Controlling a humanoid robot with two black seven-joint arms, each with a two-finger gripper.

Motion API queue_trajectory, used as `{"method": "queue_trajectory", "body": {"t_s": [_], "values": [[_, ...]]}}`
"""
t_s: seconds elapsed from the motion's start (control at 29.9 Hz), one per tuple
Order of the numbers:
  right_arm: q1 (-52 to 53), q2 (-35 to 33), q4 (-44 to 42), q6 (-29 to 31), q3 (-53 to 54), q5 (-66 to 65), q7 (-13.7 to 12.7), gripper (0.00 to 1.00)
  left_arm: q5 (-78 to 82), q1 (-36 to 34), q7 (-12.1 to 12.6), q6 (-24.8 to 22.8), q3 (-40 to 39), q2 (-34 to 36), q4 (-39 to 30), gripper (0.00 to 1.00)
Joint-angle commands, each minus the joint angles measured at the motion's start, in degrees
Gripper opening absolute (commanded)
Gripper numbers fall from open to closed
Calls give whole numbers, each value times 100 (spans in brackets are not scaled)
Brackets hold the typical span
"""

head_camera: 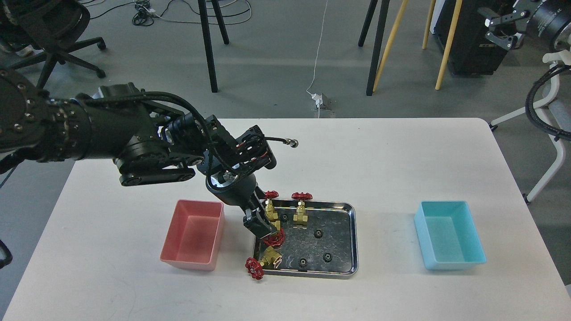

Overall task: Place valve in pink box and gear in blue box
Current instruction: 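Lower the left gripper and grasp the red-handled brass valve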

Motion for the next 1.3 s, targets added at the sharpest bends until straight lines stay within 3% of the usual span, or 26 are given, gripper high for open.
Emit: {"method": "queue_trajectory", "body": {"t_s": [0.0, 0.5, 1.0, 1.27], "values": [[-10, -52, 3, 0, 0, 0, -4, 99, 22, 225, 0, 140, -2, -108, 161, 97], [-98, -113, 11, 0, 0, 0, -4, 99, 57, 700, 0, 157, -143, -275, 539, 95], [-150, -140, 29, 0, 9, 43, -4, 99, 83, 893, 0, 263, -117, -399, 803, 69], [-150, -148, 29, 0, 9, 43, -4, 99, 171, 946, 0, 272, -99, -399, 812, 65]]}}
